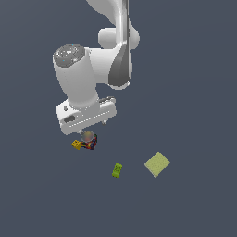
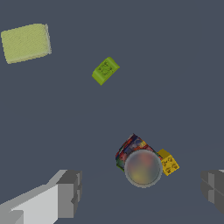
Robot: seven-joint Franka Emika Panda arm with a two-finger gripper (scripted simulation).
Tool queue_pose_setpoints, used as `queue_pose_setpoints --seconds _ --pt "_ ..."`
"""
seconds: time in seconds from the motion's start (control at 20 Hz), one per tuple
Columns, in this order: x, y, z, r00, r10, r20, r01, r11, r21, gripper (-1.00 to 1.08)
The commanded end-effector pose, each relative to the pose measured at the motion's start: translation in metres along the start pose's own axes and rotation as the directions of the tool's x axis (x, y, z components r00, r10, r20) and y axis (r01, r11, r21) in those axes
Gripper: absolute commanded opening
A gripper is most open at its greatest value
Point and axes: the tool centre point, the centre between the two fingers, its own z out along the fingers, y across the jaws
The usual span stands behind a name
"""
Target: Pick up a designated object from a clutter of objects.
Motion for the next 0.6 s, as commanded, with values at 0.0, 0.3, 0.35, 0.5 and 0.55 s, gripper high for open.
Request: queue_pose_setpoints --seconds 0.0,0.3,0.35,0.5,0.55 --pt "-0.004 0.009 0.010 0.999 -0.048 -0.002 0.048 0.999 0.000 1.00" --pt "-0.014 0.031 0.035 0.987 -0.159 -0.004 0.159 0.987 -0.002 1.00" --pt "-0.016 0.034 0.039 0.984 -0.177 -0.005 0.177 0.984 -0.003 1.00" --pt "-0.022 0.044 0.052 0.973 -0.232 -0.006 0.232 0.973 -0.004 1.00" --pt "-0.024 0.048 0.056 0.968 -0.250 -0.006 0.250 0.968 -0.004 1.00"
